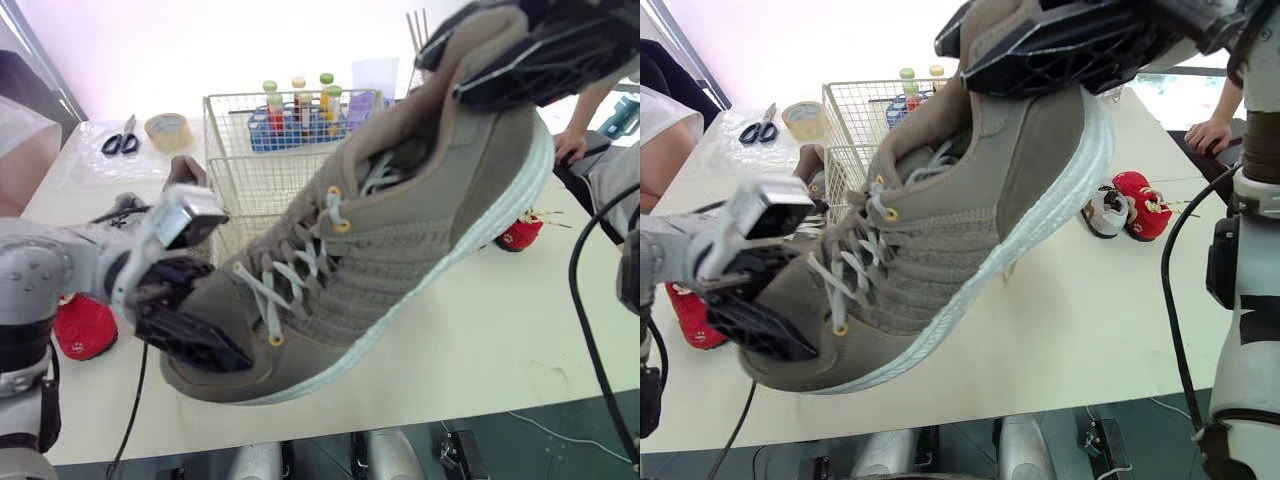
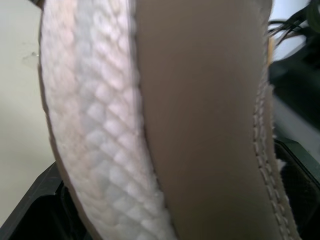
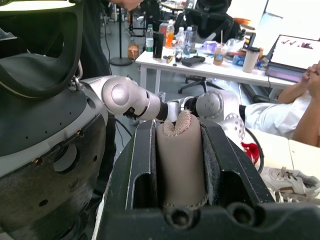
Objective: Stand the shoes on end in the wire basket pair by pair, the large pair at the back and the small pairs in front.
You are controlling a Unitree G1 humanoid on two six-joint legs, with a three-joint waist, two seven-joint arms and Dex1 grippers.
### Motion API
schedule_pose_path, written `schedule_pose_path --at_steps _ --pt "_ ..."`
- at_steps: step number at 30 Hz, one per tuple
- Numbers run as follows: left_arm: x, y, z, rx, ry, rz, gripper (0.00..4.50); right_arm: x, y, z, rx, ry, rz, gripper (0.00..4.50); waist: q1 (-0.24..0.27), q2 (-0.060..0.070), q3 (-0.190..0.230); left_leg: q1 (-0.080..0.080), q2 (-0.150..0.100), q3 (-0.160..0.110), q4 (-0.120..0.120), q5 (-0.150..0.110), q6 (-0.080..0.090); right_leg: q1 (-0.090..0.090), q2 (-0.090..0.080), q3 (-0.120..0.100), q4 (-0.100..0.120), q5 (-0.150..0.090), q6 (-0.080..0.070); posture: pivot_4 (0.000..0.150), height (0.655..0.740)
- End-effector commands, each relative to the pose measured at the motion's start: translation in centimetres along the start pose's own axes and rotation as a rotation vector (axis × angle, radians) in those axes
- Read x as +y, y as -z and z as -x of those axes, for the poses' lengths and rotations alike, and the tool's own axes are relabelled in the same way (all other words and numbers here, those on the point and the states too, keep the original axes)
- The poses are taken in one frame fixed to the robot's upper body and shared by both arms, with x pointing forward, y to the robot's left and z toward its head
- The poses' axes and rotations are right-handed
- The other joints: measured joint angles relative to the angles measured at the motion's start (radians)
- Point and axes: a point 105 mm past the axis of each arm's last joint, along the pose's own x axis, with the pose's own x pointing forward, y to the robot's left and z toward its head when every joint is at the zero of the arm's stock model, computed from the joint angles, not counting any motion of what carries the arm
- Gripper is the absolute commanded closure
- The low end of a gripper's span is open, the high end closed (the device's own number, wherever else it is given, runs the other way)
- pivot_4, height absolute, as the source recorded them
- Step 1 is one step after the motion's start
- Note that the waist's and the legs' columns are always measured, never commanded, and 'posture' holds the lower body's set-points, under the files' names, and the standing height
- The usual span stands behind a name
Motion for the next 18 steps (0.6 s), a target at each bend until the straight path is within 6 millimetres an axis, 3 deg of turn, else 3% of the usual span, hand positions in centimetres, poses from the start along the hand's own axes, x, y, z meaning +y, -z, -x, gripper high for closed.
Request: schedule_pose_path --at_steps 1,3,8,10,12,13,17,18 --pt "-0.5 -1.0 -0.1 -0.049 0.038 -0.029 0.25 1.2 -2.1 0.1 -0.026 -0.022 0.083 3.49 -0.001 0.000 0.000 0.000 0.000 0.000 0.000 0.000 0.000 0.000 0.000 0.000 0.000 0.000 0.000 0.150 0.7400" --pt "-0.6 -1.3 0.0 -0.072 0.054 -0.025 0.78 1.2 -2.1 0.2 -0.026 -0.020 0.080 3.50 -0.002 0.000 0.000 0.000 0.000 0.000 0.000 0.000 0.000 0.000 0.000 0.000 0.000 0.000 0.000 0.150 0.7400" --pt "-0.6 -1.6 0.2 -0.127 0.009 -0.049 2.84 1.2 -1.5 0.9 -0.001 0.027 0.059 3.50 -0.003 0.000 0.000 0.000 0.001 -0.001 0.000 0.000 0.000 0.000 0.000 0.000 0.000 0.000 0.000 0.150 0.7400" --pt "-0.5 -1.2 0.0 -0.143 -0.029 -0.067 3.08 0.8 -1.1 1.6 0.015 0.084 0.060 3.50 -0.004 0.000 0.000 0.000 0.001 -0.001 0.000 0.000 0.000 0.000 0.000 0.000 0.000 0.000 0.000 0.150 0.7400" --pt "-0.4 -0.6 -0.5 -0.159 -0.071 -0.091 3.10 -0.1 -0.6 2.9 0.037 0.183 0.057 2.78 -0.003 0.000 0.000 0.000 0.001 -0.001 0.000 0.000 0.000 0.000 -0.001 0.000 0.000 0.000 0.000 0.150 0.7400" --pt "-0.3 -0.3 -0.8 -0.187 -0.106 -0.104 3.10 -0.7 -0.2 4.2 0.041 0.278 0.046 2.52 -0.003 -0.001 0.000 0.000 0.001 -0.001 0.000 0.000 0.000 0.000 -0.001 0.000 0.000 0.000 0.000 0.150 0.7400" --pt "0.8 -0.9 -1.3 -0.353 -0.257 -0.192 3.10 -2.4 1.3 10.5 -0.032 0.671 -0.021 0.64 0.008 -0.003 0.000 0.000 -0.001 -0.001 0.000 0.000 0.000 0.000 -0.005 0.001 0.000 0.000 0.000 0.150 0.7400" --pt "1.1 -1.3 -1.3 -0.398 -0.297 -0.207 3.10 -2.4 1.7 12.1 -0.066 0.750 -0.046 0.64 0.014 -0.003 0.000 0.000 -0.002 -0.001 0.000 0.000 0.000 0.001 -0.006 0.001 0.000 0.000 -0.001 0.150 0.7400"
